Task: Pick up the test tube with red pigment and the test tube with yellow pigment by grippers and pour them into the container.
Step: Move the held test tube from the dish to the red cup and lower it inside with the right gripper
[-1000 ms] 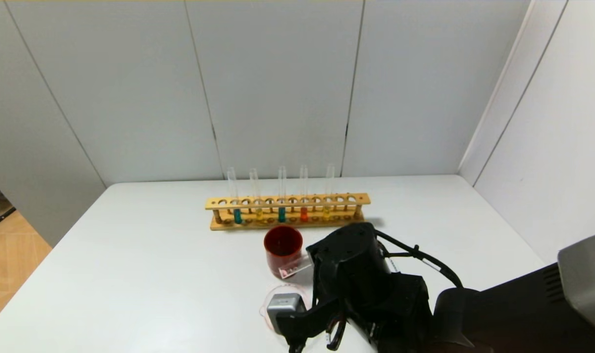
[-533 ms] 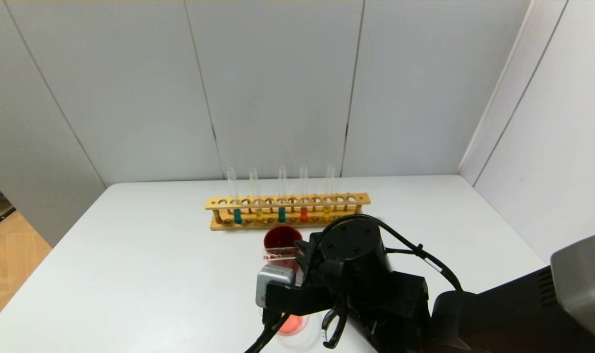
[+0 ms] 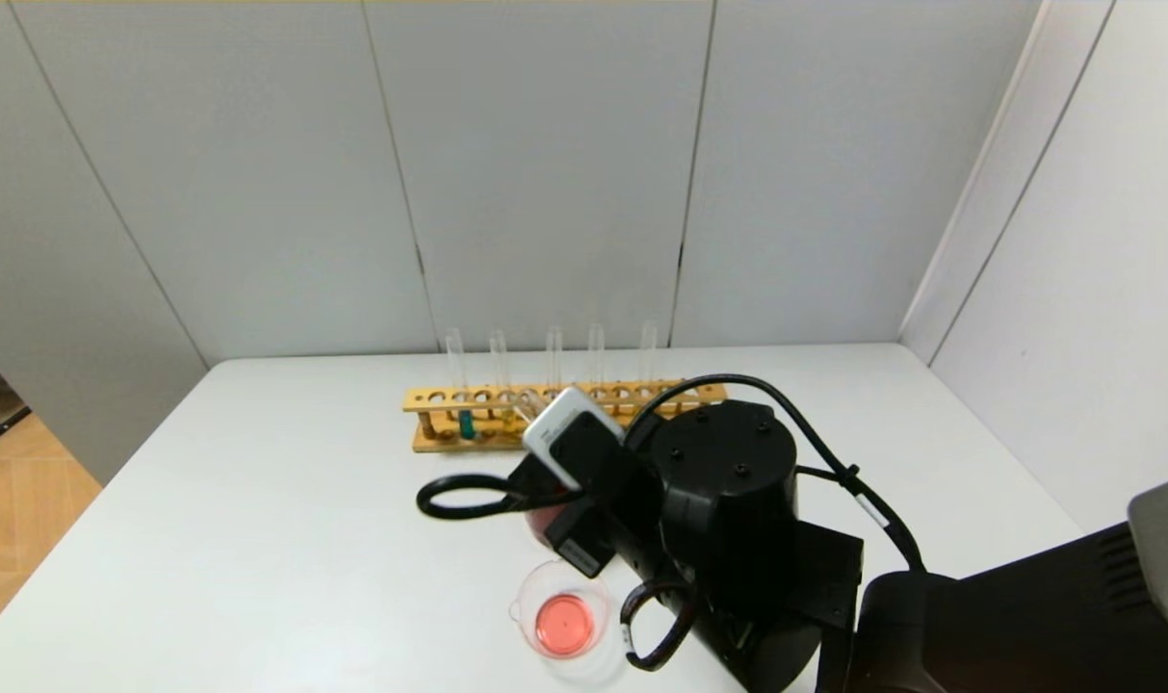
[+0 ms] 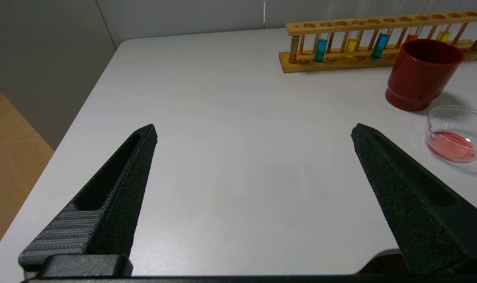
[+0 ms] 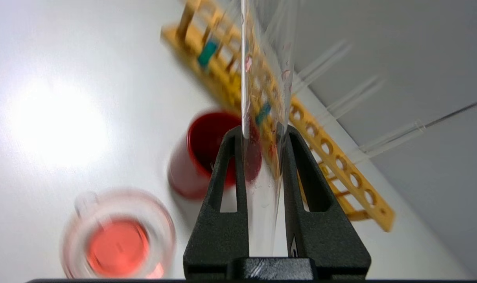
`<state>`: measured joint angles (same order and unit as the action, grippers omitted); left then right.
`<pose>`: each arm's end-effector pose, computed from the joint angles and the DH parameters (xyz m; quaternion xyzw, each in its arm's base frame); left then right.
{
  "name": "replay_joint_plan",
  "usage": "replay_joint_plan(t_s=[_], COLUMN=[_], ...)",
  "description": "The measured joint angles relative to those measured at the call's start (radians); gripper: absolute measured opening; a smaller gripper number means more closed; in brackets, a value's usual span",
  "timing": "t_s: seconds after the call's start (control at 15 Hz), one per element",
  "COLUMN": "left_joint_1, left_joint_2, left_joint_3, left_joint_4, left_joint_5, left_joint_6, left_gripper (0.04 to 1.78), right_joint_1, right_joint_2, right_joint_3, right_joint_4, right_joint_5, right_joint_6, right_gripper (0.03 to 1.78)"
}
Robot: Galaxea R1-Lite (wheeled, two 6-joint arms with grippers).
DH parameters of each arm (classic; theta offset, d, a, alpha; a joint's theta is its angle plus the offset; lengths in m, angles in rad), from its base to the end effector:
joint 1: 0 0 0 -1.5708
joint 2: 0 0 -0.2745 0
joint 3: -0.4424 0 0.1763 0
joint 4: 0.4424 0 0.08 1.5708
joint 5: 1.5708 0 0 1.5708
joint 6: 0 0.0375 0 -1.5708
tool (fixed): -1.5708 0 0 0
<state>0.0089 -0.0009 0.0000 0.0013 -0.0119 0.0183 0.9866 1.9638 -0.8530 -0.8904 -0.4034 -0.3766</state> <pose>0.0023 -0.0004 0.0753 0.0091 0.0002 -0.0015 1.0000 0.2082 0.2882 0.1193 -0.2474 0.0295 0.2965 0.9220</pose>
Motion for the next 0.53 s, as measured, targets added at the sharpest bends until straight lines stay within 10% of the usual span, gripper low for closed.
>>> replay_joint_plan(t_s=[0.53], left_joint_1=[0.0], left_joint_2=[0.0], left_joint_3=[0.0], left_joint_4=[0.0], left_joint_5=[0.0], left_joint_6=[0.0], left_gripper=[1.75], right_joint_1=[-0.021], right_joint_2=[0.006], right_joint_3=[0.015], right_joint_4=[-0.188], right_joint_5=[-0.031], right_joint_6=[0.364], right_gripper=[0.28])
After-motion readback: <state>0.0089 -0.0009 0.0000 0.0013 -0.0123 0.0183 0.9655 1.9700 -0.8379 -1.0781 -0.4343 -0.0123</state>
